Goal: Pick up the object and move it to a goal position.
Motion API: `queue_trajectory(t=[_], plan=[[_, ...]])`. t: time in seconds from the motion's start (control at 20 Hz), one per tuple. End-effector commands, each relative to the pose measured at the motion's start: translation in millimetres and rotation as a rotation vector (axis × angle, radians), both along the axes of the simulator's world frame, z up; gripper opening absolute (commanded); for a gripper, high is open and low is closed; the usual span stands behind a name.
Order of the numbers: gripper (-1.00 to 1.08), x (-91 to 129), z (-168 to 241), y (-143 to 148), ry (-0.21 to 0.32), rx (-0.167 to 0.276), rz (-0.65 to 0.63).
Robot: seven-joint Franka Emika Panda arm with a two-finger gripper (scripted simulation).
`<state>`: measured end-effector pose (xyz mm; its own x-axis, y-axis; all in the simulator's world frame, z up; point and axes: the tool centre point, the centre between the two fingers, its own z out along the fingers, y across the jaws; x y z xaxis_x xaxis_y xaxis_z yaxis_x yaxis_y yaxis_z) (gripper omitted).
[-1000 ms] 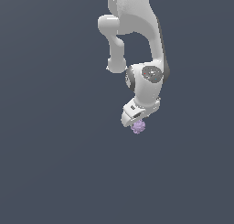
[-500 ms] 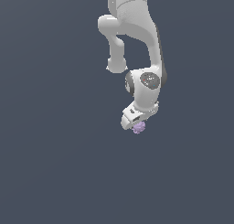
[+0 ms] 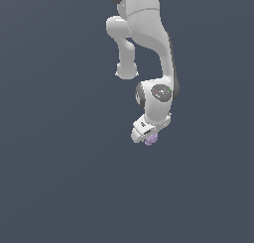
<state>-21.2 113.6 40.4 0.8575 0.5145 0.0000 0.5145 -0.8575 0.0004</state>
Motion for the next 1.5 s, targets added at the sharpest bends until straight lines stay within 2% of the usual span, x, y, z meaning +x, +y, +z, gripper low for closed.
queue_trajectory(t=[0.0,0.45,0.75,1.05,1.45], plan=[[-1.0,0.0,-0.9,0.5,0.0,0.0,0.001],[-1.0,0.4,1.1,-0.6,0.0,0.0,0.0],[-1.0,3.5,20.1,-10.0,0.0,0.0,0.0],[-1.0,10.3,61.7,-30.1,0.0,0.0,0.0],[-1.0,24.3,143.2,-68.9,0.0,0.002,0.001]])
